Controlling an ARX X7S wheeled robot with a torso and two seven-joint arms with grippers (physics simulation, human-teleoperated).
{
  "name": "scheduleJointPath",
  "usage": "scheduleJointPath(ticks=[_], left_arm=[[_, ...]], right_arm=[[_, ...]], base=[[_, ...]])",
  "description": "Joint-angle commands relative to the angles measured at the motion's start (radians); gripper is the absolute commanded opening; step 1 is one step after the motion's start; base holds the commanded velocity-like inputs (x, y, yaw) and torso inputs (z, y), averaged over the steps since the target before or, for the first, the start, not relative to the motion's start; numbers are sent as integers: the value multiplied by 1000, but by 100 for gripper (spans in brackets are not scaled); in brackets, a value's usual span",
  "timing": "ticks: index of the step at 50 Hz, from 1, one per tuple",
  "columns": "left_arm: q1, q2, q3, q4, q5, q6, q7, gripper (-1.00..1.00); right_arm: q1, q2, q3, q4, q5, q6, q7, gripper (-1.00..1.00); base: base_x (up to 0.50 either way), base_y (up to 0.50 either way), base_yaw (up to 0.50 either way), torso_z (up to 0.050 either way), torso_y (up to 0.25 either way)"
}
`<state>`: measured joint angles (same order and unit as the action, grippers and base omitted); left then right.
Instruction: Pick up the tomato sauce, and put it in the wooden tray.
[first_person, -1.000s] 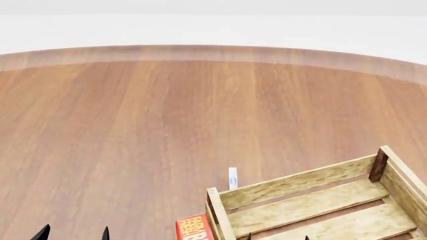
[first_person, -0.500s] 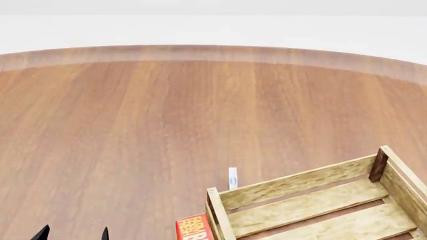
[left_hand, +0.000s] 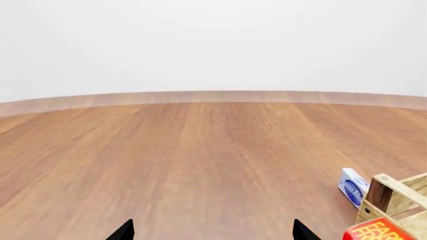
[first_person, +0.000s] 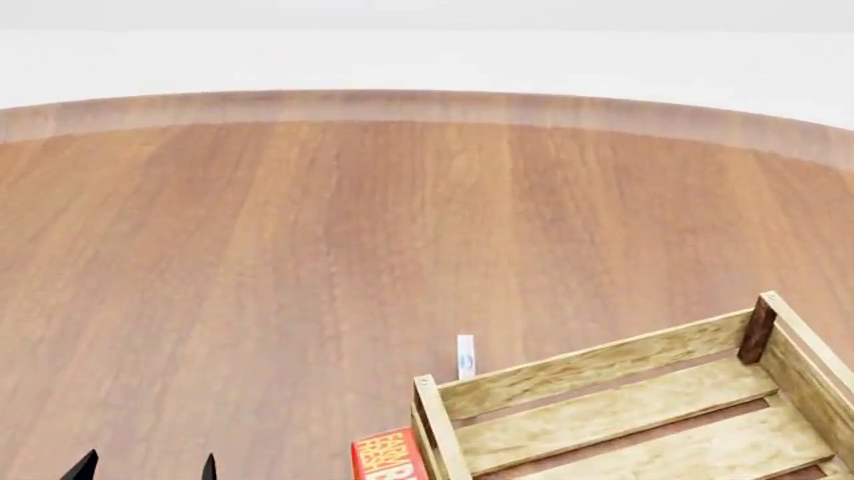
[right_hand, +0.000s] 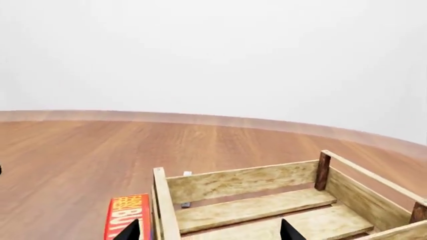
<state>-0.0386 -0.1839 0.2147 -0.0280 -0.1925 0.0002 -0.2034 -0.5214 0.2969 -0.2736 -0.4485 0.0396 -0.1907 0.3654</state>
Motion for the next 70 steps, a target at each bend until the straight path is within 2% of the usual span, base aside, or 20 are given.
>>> scheduleJointPath(ticks=[1, 7, 22, 24, 49, 70], left_arm=[[2, 12, -10, 3, 11, 2, 8, 100], [5, 9, -7, 9, 9, 1, 3, 100], [5, 3, -1, 9, 1, 5, -5, 100], [5, 2, 1, 10, 1, 3, -6, 100], [-2, -8, 15, 1, -9, 8, -14, 100], [-2, -16, 26, 4, -16, 10, -23, 100]], right_arm=[[-144, 19, 29, -14, -8, -150, 0, 100], [-174, 20, 12, 46, -46, -219, 8, 100], [-246, 29, 25, 123, 22, -372, 56, 100], [-228, 32, 12, 136, 45, -328, 50, 100], [-159, 16, -33, 306, 80, -296, 58, 100], [-47, -4, -69, 422, 122, -204, 41, 100]], base=[[0, 0, 0, 0, 0], [0, 0, 0, 0, 0], [0, 0, 0, 0, 0], [0, 0, 0, 0, 0], [0, 0, 0, 0, 0], [0, 0, 0, 0, 0]])
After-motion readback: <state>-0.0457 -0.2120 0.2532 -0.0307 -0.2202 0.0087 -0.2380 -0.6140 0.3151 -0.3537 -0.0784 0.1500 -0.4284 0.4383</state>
